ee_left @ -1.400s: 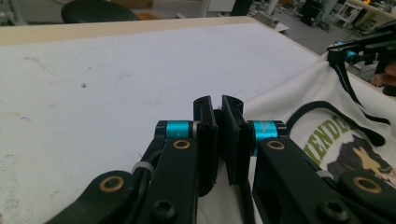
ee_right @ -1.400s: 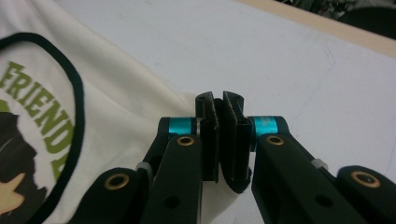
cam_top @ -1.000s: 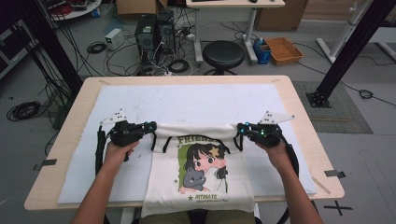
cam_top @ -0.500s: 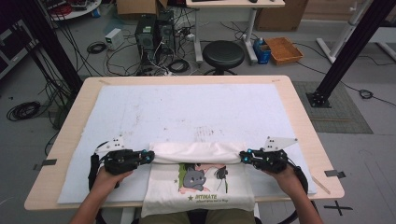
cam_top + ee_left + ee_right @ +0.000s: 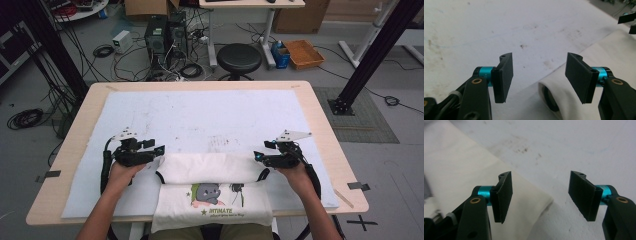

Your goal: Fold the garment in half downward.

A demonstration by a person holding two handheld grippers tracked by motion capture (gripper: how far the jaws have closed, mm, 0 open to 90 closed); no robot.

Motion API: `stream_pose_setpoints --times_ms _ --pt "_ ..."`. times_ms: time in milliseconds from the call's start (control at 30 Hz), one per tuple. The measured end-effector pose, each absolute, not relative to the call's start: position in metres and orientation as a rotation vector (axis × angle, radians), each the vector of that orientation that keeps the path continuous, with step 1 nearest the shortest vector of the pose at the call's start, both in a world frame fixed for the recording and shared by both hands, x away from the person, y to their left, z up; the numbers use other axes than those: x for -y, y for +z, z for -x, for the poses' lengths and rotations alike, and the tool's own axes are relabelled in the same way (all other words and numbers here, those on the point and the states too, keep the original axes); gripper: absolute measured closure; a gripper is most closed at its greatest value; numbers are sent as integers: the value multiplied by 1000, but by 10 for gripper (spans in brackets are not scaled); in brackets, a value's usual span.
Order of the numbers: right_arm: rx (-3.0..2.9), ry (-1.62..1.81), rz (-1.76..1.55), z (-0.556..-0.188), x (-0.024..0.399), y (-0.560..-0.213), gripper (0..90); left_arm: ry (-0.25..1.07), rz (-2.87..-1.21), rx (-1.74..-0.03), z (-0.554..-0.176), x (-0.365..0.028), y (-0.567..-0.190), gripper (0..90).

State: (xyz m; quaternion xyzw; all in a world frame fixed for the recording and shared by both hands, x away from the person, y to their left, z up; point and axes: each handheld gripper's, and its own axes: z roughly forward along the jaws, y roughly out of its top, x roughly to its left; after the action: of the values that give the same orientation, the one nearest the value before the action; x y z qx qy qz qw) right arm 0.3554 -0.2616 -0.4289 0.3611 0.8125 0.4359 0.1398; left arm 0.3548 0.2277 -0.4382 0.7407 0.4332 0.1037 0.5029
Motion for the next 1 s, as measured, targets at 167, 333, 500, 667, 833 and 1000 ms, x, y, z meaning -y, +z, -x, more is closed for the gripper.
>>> stream_pose_setpoints --times_ms 167,333,500,667,833,1000 --pt "-2419 1198 -1114 -366 259 -445 359 193 -1911 -999 -362 -213 -450 420" --pt "-2457 1198 -1124 -366 260 -450 480 210 -1989 -965 -359 -206 -452 757" --pt "-2497 1247 -1065 -364 261 -447 833 191 -1928 -984 -361 -209 -449 839" --pt "-2420 1280 -1084 -376 263 -439 844 204 -1829 -1002 -376 -216 -440 842" --pt "-2334 1270 -1067 -400 256 -428 844 268 -1728 -1049 -398 -215 -433 841" --pt "-2233 1267 -1122 -425 253 -431 844 336 -1707 -1092 -410 -215 -433 840"
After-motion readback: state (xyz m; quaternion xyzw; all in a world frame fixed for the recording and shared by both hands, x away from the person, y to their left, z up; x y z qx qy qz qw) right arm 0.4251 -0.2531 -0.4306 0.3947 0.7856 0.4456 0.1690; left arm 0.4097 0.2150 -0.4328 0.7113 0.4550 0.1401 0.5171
